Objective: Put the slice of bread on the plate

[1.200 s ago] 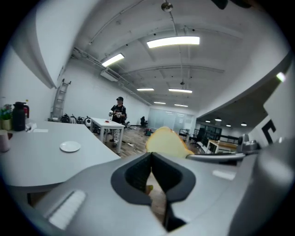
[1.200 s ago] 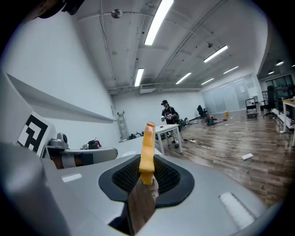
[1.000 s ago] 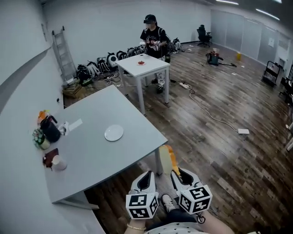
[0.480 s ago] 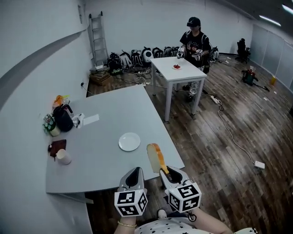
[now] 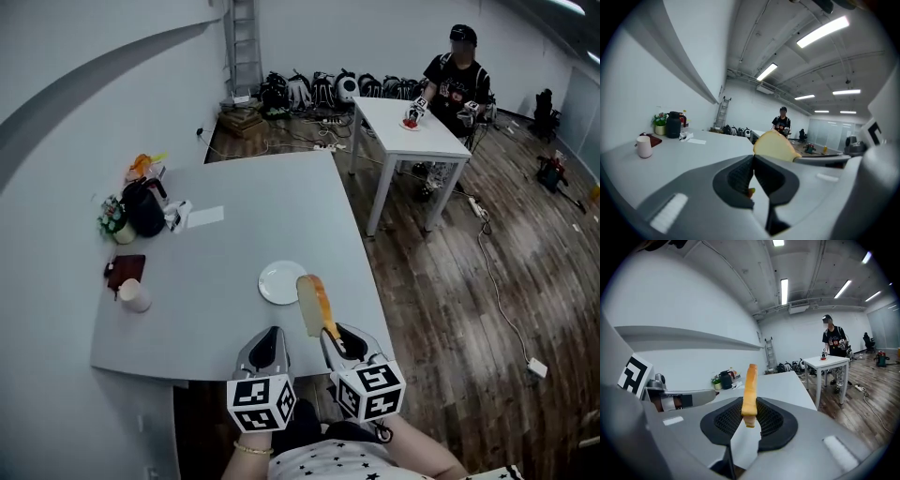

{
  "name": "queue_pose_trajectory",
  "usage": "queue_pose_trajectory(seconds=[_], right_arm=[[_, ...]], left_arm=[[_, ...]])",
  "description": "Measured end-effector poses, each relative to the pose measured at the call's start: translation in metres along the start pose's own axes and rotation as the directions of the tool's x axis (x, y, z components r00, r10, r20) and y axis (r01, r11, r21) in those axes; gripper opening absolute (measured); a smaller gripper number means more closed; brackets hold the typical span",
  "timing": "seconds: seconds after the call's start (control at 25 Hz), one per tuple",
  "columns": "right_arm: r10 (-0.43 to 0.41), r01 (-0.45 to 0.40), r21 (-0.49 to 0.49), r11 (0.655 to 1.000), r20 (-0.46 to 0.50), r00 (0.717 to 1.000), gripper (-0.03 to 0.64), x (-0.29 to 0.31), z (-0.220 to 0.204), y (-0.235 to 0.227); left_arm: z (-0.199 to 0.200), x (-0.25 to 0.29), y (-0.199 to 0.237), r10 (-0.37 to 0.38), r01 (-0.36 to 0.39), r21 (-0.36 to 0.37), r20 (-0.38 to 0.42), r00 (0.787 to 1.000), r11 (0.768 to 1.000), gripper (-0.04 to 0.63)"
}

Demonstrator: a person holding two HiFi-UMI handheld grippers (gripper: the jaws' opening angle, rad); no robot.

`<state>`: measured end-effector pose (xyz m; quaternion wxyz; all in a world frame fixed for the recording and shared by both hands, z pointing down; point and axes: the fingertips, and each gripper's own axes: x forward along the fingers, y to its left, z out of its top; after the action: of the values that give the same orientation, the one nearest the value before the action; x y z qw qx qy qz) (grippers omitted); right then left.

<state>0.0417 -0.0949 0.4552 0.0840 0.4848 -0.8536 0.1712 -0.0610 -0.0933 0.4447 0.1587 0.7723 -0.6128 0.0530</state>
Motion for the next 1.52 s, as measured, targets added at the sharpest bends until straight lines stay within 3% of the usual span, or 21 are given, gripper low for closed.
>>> queue_pose_trajectory(seconds=[0.28, 0.72, 1.08, 1.2, 1.36, 1.52], right_arm=[[0.028, -0.029, -0.003, 1.000, -0.049, 0.998, 0.083, 0.067, -0.005, -0.005], [0.062, -0.053, 0.045, 0.998, -0.210, 0.976, 0.083, 0.187, -0.027, -0.007], [0.133, -0.057, 0.224, 0.973, -0.342, 0.930, 0.083, 0.242, -0.064, -0.001], [0.122, -0.036, 0.239, 0.970, -0.359, 0.925, 0.085, 0.245, -0.069, -0.011], [0.089, -0.017, 0.190, 0.982, -0.381, 0.920, 0.098, 0.247, -0.070, -0.023], [-0.022, 0.031, 0.017, 0.999, -0.378, 0.925, 0.124, 0.246, -0.067, -0.037]], left_arm=[[-0.005, 0.043, 0.044, 0.037, -0.037, -0.004, -0.016, 0.999, 0.999, 0.008], [0.000, 0.118, 0.118, 0.074, -0.075, -0.017, -0.042, 0.996, 0.997, 0.008], [-0.007, 0.148, 0.148, 0.078, -0.084, -0.062, -0.093, 0.993, 0.995, 0.008], [-0.006, 0.156, 0.146, 0.064, -0.070, -0.060, -0.096, 0.993, 0.996, 0.008], [-0.007, 0.165, 0.145, 0.057, -0.063, -0.058, -0.105, 0.993, 0.996, 0.008], [-0.010, 0.168, 0.141, 0.048, -0.055, -0.060, -0.110, 0.993, 0.997, 0.008]])
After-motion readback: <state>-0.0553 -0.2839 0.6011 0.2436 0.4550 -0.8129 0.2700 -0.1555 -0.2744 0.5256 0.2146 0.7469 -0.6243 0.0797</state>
